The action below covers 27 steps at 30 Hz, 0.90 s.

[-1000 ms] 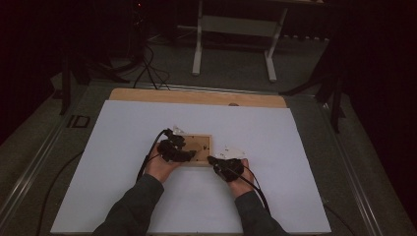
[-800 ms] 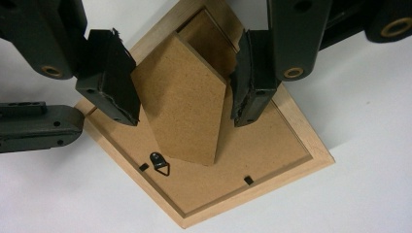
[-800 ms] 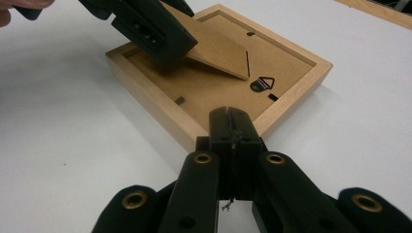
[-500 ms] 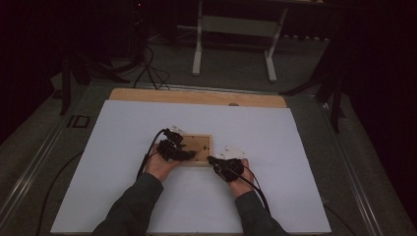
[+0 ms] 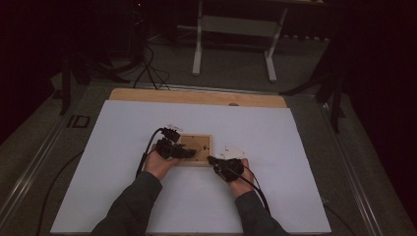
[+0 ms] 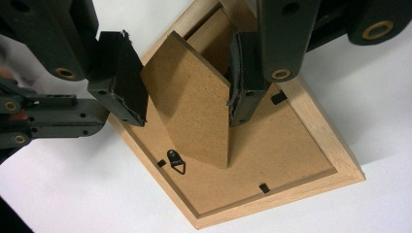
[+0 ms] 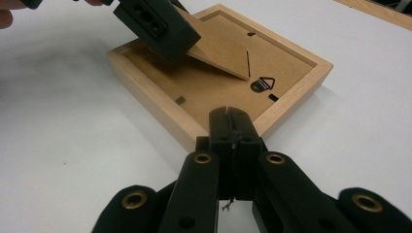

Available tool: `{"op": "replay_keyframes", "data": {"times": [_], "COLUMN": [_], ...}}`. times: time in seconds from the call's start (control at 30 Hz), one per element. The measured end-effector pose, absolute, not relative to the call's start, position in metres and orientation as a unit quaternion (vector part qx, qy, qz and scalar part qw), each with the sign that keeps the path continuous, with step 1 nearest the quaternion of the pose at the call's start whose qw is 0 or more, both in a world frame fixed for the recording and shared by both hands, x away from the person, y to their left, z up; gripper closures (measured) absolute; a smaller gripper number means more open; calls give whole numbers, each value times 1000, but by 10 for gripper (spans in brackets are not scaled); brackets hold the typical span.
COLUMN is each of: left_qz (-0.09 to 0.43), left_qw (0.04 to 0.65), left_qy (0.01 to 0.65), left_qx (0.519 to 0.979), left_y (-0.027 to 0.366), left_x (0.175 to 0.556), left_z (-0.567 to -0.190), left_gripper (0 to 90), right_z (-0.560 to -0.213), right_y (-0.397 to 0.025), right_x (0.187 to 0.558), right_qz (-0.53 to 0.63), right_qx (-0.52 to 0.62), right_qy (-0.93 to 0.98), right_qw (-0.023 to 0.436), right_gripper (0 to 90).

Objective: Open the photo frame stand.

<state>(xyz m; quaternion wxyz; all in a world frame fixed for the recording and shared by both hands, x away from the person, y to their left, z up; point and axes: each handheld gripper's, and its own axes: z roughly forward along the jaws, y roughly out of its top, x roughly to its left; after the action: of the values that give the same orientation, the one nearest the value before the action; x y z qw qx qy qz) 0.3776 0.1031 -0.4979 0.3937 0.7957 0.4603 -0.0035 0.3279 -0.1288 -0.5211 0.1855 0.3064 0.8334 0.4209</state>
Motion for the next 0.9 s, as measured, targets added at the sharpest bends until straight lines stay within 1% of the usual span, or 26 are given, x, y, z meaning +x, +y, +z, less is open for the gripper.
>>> {"op": "replay_keyframes", "data": {"times": [0.17,0.57,0.9], "left_qz": [-15,-15,-18], "left_qw": [403,402,388], "left_qy": [467,466,472], "left_qx": [787,788,791], "left_y": [105,107,105], "left_x": [379,379,379], "left_z": [-498,-497,-498], "left_gripper": [513,488,530], "right_z": [-521,-521,-521], "right_y": [-129,-129,-129], "right_x": [328,328,328], "right_qz": [421,421,420], "right_qx": [307,307,307], "right_qy": [833,833,833], "right_qw": [186,187,188], "right_gripper": [897,895,891]}}
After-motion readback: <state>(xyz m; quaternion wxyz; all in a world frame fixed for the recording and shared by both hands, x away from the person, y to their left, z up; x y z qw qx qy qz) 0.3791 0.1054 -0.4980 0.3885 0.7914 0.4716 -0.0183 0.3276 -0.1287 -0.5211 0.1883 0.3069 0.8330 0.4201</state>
